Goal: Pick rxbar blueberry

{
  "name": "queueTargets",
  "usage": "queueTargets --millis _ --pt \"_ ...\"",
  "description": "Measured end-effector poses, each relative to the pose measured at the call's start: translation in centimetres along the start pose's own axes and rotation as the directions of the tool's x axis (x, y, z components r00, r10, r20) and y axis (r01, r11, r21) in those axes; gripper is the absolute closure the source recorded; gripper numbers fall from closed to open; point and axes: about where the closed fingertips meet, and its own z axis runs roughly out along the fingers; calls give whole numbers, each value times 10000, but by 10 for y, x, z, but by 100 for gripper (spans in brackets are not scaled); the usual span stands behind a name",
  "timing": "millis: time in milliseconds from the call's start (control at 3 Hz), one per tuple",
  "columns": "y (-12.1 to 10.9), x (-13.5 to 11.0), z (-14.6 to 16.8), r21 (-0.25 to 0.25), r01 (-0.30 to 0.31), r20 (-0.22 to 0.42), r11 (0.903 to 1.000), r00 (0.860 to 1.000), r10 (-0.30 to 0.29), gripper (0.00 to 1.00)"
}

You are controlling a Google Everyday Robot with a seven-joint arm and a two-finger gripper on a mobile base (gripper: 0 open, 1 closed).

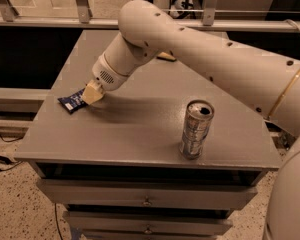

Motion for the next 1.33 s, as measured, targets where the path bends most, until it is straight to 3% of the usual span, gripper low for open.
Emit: queueTargets --millis 333,667,1000,1333 --pt "11 -17 -58 685 517 497 9963 9972 -552 84" --pt "25 -26 -122 1292 863 962 9879 9904 -991 61" --pt "34 -24 -155 1560 957 1223 9831 9858 -1153 28" --pt "38 -21 -154 1411 885 1472 9860 9830 -1093 7"
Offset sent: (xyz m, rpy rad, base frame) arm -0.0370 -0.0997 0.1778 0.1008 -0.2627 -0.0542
